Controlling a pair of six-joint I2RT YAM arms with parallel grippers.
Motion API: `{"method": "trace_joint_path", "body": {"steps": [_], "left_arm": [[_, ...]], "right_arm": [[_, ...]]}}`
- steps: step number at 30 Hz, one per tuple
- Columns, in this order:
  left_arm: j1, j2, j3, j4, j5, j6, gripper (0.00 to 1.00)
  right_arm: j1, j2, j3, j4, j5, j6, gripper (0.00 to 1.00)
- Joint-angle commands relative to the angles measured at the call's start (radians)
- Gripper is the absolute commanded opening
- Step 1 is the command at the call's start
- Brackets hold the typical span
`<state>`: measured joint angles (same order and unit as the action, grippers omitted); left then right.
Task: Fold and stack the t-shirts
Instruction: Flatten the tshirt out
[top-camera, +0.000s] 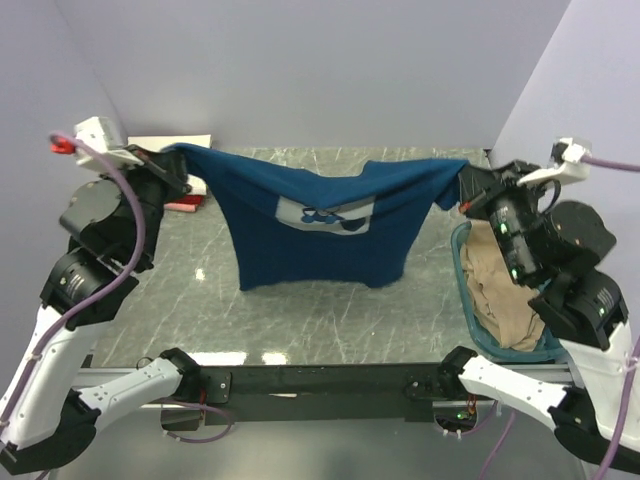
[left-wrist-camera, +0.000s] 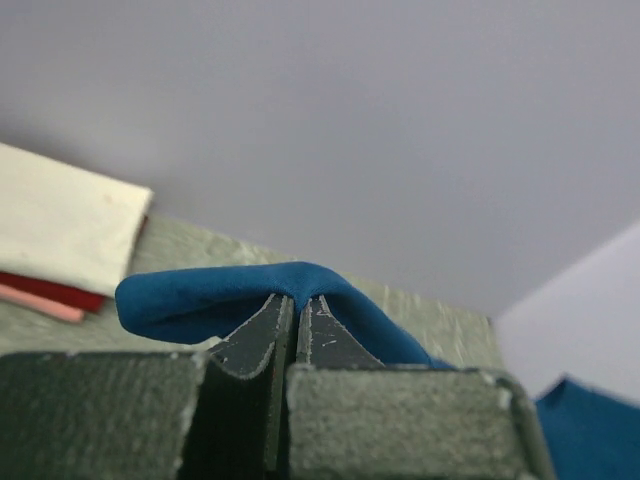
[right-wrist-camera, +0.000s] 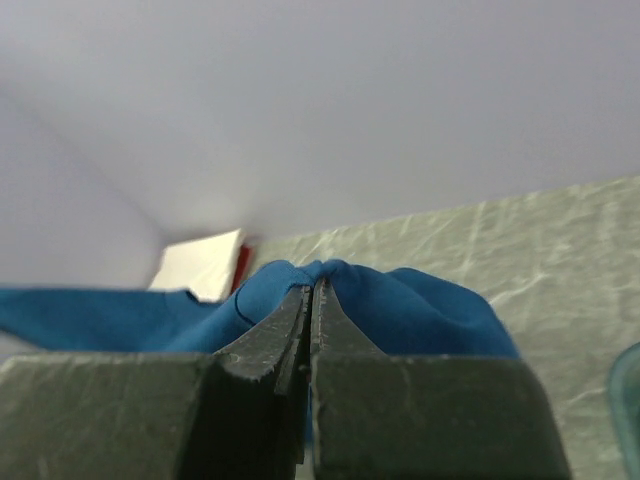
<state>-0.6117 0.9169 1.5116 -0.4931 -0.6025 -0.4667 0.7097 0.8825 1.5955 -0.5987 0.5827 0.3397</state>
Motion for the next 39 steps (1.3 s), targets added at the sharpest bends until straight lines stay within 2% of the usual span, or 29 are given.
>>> {"method": "trace_joint_path", "body": {"steps": [1, 4, 7, 10, 14, 19, 22, 25, 26, 28, 29, 31, 32, 33, 35, 39], "left_arm": [[0.010, -0.046, 0.067, 0.143, -0.151, 0.092, 0.01], [0.010, -0.064, 0.087, 0.183, -0.203, 0.135, 0.01], [0.010, -0.073, 0.105, 0.240, -0.233, 0.181, 0.01], [0.010, -0.058, 0.134, 0.272, -0.244, 0.224, 0.01], [0.012, -0.023, 0.157, 0.321, -0.249, 0.272, 0.01], [0.015, 0.039, 0.153, 0.432, -0.250, 0.347, 0.01], [0.076, 0.089, 0.167, 0.447, -0.211, 0.347, 0.01], [0.235, 0.151, 0.214, 0.388, -0.054, 0.248, 0.01], [0.325, 0.183, 0.228, 0.378, 0.025, 0.194, 0.01], [0.413, 0.217, 0.242, 0.358, 0.110, 0.139, 0.01], [0.505, 0.253, 0.245, 0.352, 0.148, 0.073, 0.01], [0.600, 0.296, 0.242, 0.352, 0.301, -0.008, 0.01], [0.700, 0.342, 0.237, 0.373, 0.372, -0.098, 0.01], [0.740, 0.370, 0.234, 0.386, 0.480, -0.142, 0.01], [0.806, 0.468, 0.245, 0.424, 0.568, -0.234, 0.01], [0.817, 0.669, 0.344, 0.445, 0.735, -0.292, 0.01]], "right_arm": [[-0.001, -0.059, -0.080, 0.065, -0.179, 0.079, 0.00], [0.013, -0.096, -0.170, 0.120, -0.303, 0.129, 0.00], [0.059, -0.097, -0.232, 0.174, -0.345, 0.159, 0.00], [0.180, -0.047, -0.232, 0.200, -0.290, 0.148, 0.00], [0.359, 0.099, -0.166, 0.226, -0.123, 0.113, 0.00], [0.564, 0.324, 0.004, 0.223, 0.017, 0.055, 0.00], [0.649, 0.468, 0.139, 0.192, 0.106, 0.007, 0.00], [0.680, 0.591, 0.277, 0.160, 0.144, -0.028, 0.00], [0.685, 0.617, 0.334, 0.154, 0.141, -0.031, 0.00], [0.686, 0.691, 0.389, 0.133, 0.144, -0.042, 0.00], [0.686, 0.717, 0.443, 0.126, 0.143, -0.045, 0.00], [0.686, 0.798, 0.506, 0.096, 0.135, -0.056, 0.00], [0.688, 0.829, 0.582, 0.080, 0.135, -0.060, 0.00], [0.686, 0.892, 0.622, 0.044, 0.137, -0.070, 0.00], [0.686, 0.950, 0.725, 0.014, 0.179, -0.083, 0.00], [0.613, 1.018, 0.773, -0.032, 0.168, -0.072, 0.00]]}}
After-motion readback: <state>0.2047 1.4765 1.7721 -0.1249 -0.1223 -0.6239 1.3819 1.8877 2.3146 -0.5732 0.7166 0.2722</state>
